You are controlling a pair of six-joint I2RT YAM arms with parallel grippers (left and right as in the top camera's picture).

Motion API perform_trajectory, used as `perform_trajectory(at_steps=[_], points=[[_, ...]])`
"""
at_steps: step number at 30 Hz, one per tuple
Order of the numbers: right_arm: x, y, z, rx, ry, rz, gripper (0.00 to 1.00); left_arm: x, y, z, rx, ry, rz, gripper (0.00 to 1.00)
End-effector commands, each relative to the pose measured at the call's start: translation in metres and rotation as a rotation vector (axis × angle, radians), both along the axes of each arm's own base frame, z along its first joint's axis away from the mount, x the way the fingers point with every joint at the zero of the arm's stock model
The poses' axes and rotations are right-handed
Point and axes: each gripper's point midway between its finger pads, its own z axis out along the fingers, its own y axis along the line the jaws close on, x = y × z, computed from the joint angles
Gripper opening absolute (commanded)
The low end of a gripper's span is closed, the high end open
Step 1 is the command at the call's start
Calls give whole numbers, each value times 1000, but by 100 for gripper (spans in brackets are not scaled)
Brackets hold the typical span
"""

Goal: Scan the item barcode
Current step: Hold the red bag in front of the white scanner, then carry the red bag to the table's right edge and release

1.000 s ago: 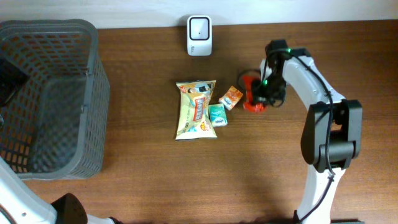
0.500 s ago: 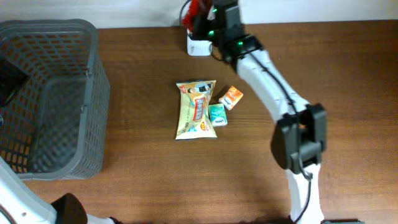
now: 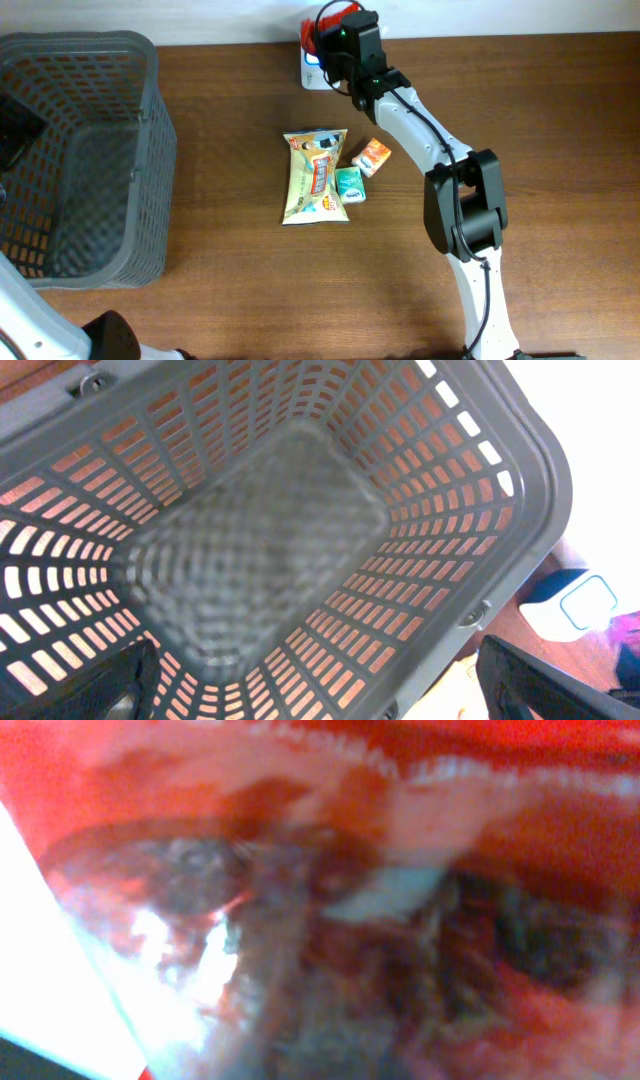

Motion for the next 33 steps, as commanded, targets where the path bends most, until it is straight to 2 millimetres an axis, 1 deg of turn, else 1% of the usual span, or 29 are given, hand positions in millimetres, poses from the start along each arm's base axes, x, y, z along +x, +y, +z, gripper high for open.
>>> perform_trajectory(at_steps=[1, 2, 7, 10, 13, 14, 15, 16, 17, 19, 21, 22, 23, 24, 25, 26, 27, 29, 30, 31, 32, 33], points=[[-7, 23, -10, 120, 68, 78, 12, 0, 1, -1, -5, 1, 8, 99], [-9, 29, -6, 103, 27, 130, 13, 0, 1, -1, -5, 1, 8, 99], [-21, 45, -16, 107, 62, 211, 12, 0, 1, -1, -5, 1, 8, 99], [-29, 57, -17, 91, 50, 256, 11, 0, 1, -1, -5, 1, 8, 99], [-29, 57, -17, 91, 49, 262, 11, 0, 1, -1, -5, 1, 8, 99], [-30, 58, -16, 95, 50, 274, 8, 0, 1, -1, -5, 1, 8, 99], [-31, 57, -15, 88, 36, 289, 4, 0, 1, -1, -5, 1, 8, 99], [-27, 54, -5, 55, -34, 313, 4, 0, 1, -1, -5, 1, 8, 99], [-22, 46, 5, 23, -85, 329, 4, 0, 1, -1, -5, 1, 8, 99], [-15, 25, 18, -26, -103, 325, 4, 0, 1, -1, -5, 1, 8, 99], [-6, -15, 31, -102, -89, 294, 4, 0, 1, -1, -5, 1, 8, 99], [-2, -42, 35, -149, -71, 270, 4, 0, 1, -1, -5, 1, 8, 99], [-1, -87, 35, -212, -13, 228, 4, 0, 1, -1, -5, 1, 8, 99], [-1, -123, 34, -244, 29, 196, 4, 0, 1, -1, -5, 1, 8, 99], [-3, -166, 31, -287, 72, 167, 4, 0, 1, -1, -5, 1, 8, 99], [-10, -217, 22, -319, 133, 133, 4, 0, 1, -1, -5, 1, 8, 99], [-18, -250, 16, -324, 174, 117, 4, 0, 1, -1, -5, 1, 8, 99], [-45, -333, -5, -338, 295, 57, 4, 0, 1, -1, -5, 1, 8, 99], [-64, -376, -15, -360, 344, 35, 4, 0, 1, -1, -5, 1, 8, 99], [-79, -406, -21, -378, 377, 20, 5, 0, 1, -1, -5, 1, 8, 99], [-102, -447, -27, -396, 421, -14, 5, 0, 1, -1, -5, 1, 8, 99], [-120, -479, -33, -427, 448, -34, 5, 0, 1, -1, -5, 1, 8, 99]])
